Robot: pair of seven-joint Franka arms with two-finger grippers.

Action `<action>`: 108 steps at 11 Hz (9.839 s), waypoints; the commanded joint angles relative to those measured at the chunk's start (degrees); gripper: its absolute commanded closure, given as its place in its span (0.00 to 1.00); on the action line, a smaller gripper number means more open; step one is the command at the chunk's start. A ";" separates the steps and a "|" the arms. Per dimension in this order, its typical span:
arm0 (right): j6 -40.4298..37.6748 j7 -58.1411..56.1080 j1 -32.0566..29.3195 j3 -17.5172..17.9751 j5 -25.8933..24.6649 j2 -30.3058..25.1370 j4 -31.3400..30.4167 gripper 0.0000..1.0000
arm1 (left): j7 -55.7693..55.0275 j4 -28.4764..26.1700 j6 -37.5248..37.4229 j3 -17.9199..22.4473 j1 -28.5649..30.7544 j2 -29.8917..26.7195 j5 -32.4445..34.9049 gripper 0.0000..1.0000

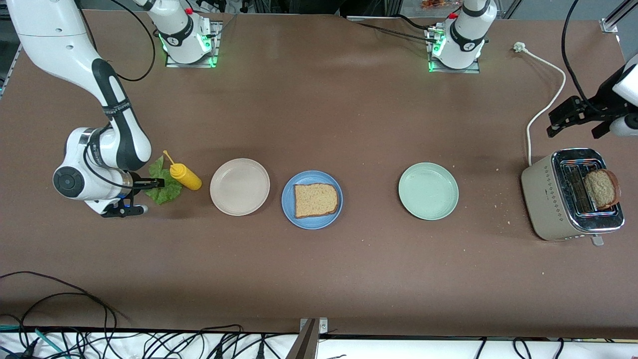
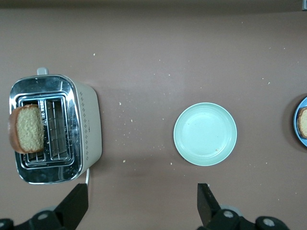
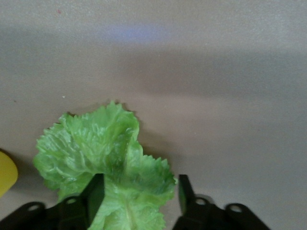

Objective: Make sandwich in blue plate with both arms
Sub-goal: 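Grasp the green lettuce leaf with the right gripper and lift it, then carry the lettuce with the right gripper and drop it onto the bread, then move the right gripper back toward the yellow squeeze bottle, then grasp the yellow squeeze bottle with the right gripper, then lift the yellow bottle and carry it over the blue plate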

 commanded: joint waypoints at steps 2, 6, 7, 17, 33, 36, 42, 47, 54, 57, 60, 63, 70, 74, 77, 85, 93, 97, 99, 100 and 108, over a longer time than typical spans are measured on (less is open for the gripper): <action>2.20 -0.40 -0.67 0.04 -0.01 2.37 -0.17 0.97 | -0.80 -2.20 -3.91 -1.07 0.97 -2.83 1.71 0.00; 1.24 -0.92 -0.58 0.04 -0.27 0.89 1.23 1.00 | -9.95 5.50 -13.75 -2.39 0.88 1.19 1.53 0.00; 0.63 -1.88 -0.58 0.04 -0.27 -0.42 1.58 1.00 | -9.95 8.84 -15.07 -2.22 0.88 2.95 1.27 0.00; -42.42 -3.57 0.12 1.26 -0.10 -6.85 29.34 1.00 | -10.39 9.58 -18.50 -2.13 0.71 4.02 1.80 0.00; 4.45 63.22 27.44 12.96 8.25 9.83 29.18 1.00 | -7.22 10.46 -20.97 -3.71 -1.05 5.08 1.62 0.00; 10.11 63.32 27.81 12.87 6.06 12.30 28.57 0.99 | -7.31 11.95 -20.97 -3.27 -1.05 5.17 1.45 0.00; 9.43 62.45 27.81 12.69 5.88 10.83 28.39 0.00 | -7.40 12.13 -20.97 -3.01 -0.26 4.99 1.01 0.00; -5.66 56.50 27.19 10.07 -0.98 3.53 28.31 0.00 | -7.40 12.04 -21.15 -2.74 0.00 5.08 1.01 0.00; -31.11 11.71 20.97 -2.33 0.08 -12.80 18.95 0.00 | -7.22 12.04 -21.06 -2.83 0.00 5.08 1.27 0.00; -26.91 -1.92 19.54 -8.55 1.21 -21.07 6.55 0.00 | -7.22 11.95 -21.06 -2.83 -0.08 5.17 1.53 0.00; -21.45 -24.83 19.37 -19.96 8.22 -22.32 -0.60 0.00 | -6.88 12.04 -20.89 -2.92 -0.08 5.26 1.62 0.00; -19.94 -49.10 12.63 -22.81 20.95 -17.16 -1.67 0.00 | -6.87 12.04 -20.88 -3.01 -0.08 5.26 1.62 0.00; -20.99 -103.18 4.78 -22.73 56.02 0.86 0.00 0.00 | -6.87 12.04 -20.88 -3.18 -0.26 5.26 1.62 0.00; -28.27 -123.22 4.87 -21.94 66.42 5.70 0.71 0.00 | -6.87 12.04 -20.80 -3.27 -0.70 5.26 1.62 0.00; -34.25 -132.74 4.87 -21.41 68.45 6.51 0.71 0.00 | -6.87 12.04 -20.80 -3.18 -0.35 5.26 1.62 0.00; -42.61 -135.75 4.78 -17.37 71.36 10.63 6.50 0.35 | -6.87 12.04 -20.71 -3.18 -0.26 5.34 1.62 0.00; -41.65 -115.38 8.29 -17.28 64.77 10.55 14.23 1.00 | -6.78 12.04 -20.71 -3.18 -0.26 5.34 1.62 0.00; -40.95 -92.65 14.78 -17.28 53.46 10.29 25.46 1.00 | -6.78 12.04 -20.62 -3.09 -0.26 5.34 1.62 0.00; -36.75 -86.64 19.78 -17.45 48.61 10.29 29.00 1.00 | -6.78 12.13 -20.62 -3.09 -0.17 5.34 1.62 0.00; -34.12 -82.88 22.33 -17.54 46.24 10.29 30.57 1.00 | -6.78 12.04 -20.62 -3.09 -0.17 5.34 1.62 0.00; -20.21 -58.62 43.25 -17.45 8.93 10.37 35.78 1.00 | -6.87 12.04 -20.62 -3.09 -0.26 5.34 1.62 0.00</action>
